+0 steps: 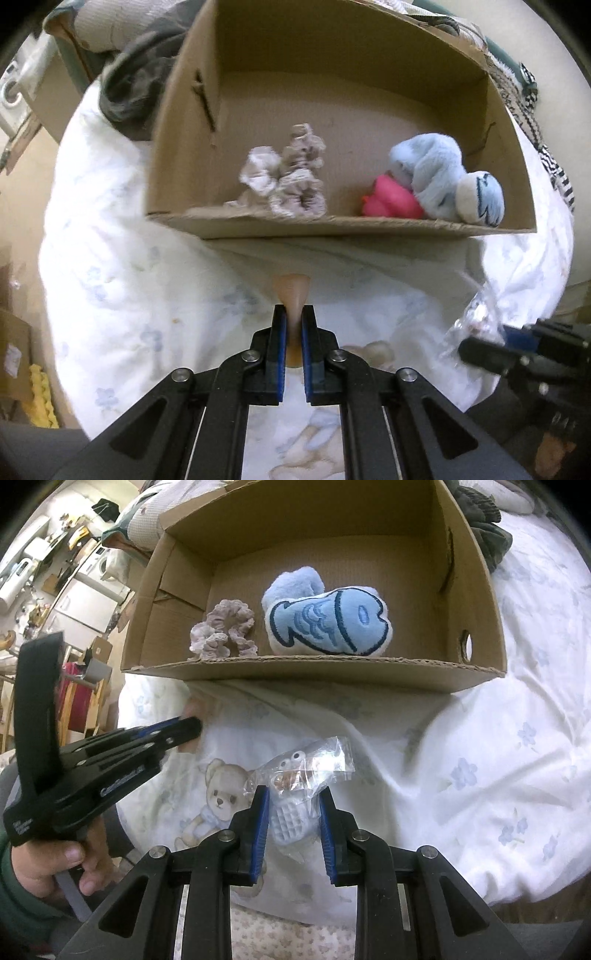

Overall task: Organize soft objects
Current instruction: 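Carry the plastic bag and wooden peg into the box with both tools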

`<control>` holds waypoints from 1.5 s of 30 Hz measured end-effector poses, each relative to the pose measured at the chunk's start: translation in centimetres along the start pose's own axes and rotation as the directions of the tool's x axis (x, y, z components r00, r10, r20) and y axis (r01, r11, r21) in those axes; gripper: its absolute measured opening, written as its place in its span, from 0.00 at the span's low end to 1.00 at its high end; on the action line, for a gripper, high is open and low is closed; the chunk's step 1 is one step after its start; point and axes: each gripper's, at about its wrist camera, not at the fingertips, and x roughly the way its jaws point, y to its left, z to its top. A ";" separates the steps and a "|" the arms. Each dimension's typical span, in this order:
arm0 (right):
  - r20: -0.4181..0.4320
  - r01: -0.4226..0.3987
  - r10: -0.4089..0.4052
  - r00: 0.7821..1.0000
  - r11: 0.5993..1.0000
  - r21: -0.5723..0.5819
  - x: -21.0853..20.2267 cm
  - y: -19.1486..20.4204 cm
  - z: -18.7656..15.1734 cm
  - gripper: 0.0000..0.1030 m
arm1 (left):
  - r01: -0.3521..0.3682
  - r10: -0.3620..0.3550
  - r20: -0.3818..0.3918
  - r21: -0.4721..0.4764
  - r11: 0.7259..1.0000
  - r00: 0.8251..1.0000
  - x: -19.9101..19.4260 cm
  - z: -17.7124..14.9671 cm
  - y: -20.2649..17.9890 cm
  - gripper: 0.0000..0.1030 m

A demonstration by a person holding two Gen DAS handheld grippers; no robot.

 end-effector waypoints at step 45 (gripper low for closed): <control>0.350 -0.174 0.159 0.923 0.985 0.011 -4.8 2.2 4.4 0.27 | -0.040 0.013 0.340 0.073 0.996 0.940 -8.6 4.4 0.2 0.07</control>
